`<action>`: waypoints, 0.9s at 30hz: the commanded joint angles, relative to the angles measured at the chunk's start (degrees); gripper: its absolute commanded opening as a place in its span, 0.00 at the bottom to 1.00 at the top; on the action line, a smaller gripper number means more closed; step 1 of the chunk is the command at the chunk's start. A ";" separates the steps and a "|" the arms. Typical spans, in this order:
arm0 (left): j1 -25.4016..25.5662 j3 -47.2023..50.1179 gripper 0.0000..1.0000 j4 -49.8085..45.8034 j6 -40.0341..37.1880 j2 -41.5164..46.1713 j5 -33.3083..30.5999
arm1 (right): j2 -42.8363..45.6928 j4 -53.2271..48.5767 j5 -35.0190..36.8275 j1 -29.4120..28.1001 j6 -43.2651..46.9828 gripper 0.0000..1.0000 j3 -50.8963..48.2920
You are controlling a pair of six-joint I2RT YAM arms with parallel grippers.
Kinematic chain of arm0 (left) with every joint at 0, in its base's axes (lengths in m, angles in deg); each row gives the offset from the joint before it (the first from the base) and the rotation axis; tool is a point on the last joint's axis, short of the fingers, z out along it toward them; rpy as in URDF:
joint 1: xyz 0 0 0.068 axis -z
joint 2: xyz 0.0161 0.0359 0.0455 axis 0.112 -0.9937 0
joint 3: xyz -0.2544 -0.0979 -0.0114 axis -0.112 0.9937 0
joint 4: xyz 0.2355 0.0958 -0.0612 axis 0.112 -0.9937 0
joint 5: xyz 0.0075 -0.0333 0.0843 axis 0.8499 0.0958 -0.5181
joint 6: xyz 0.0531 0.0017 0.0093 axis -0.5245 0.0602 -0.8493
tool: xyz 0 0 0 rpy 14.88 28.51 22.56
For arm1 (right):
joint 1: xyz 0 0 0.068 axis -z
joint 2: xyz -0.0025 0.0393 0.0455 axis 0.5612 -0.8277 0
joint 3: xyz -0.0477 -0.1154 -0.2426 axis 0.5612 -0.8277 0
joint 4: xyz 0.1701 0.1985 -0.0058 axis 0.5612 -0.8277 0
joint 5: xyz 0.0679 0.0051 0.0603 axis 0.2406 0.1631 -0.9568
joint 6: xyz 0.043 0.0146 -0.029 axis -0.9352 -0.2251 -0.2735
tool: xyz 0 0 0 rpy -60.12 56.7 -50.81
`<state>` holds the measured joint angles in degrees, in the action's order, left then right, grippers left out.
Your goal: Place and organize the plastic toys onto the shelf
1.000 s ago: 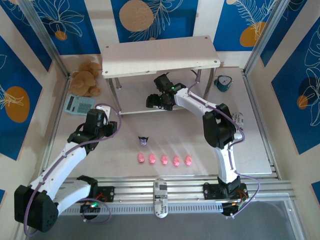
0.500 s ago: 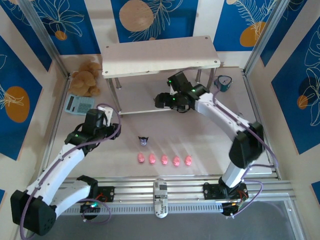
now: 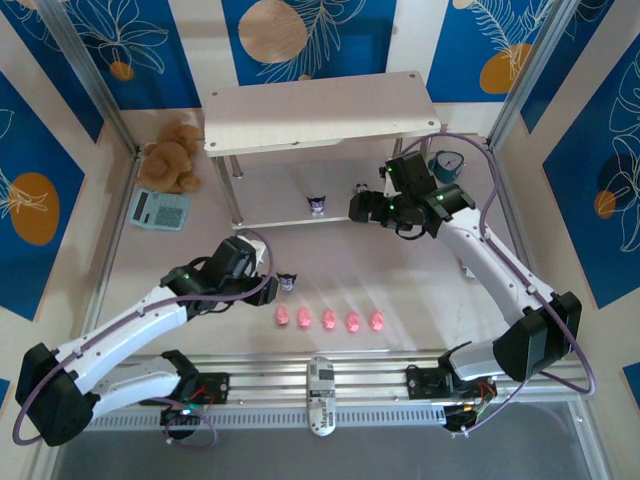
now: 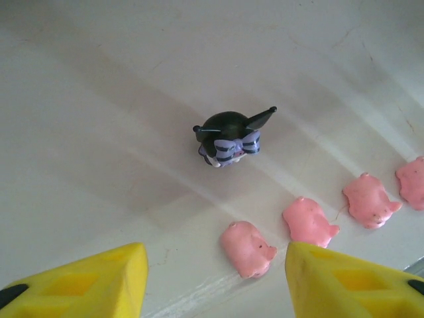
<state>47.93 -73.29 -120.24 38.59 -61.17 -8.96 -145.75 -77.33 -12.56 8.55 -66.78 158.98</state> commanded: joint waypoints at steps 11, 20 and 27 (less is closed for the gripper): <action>0.71 3.39 0.62 11.57 -0.19 -6.27 -0.59 | 5.96 3.17 -6.78 2.78 0.34 0.81 -4.87; 0.62 3.67 0.74 17.68 -1.38 -12.49 0.77 | 6.34 4.03 -7.22 3.10 0.22 0.81 -5.10; 0.62 3.21 0.73 19.32 -1.27 -16.56 0.89 | 6.31 4.51 -7.54 3.36 -0.11 0.81 -5.18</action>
<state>48.23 -69.95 -102.73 37.74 -76.49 -8.33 -140.79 -73.22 -18.57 11.64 -66.71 154.33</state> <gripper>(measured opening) 0.722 0.810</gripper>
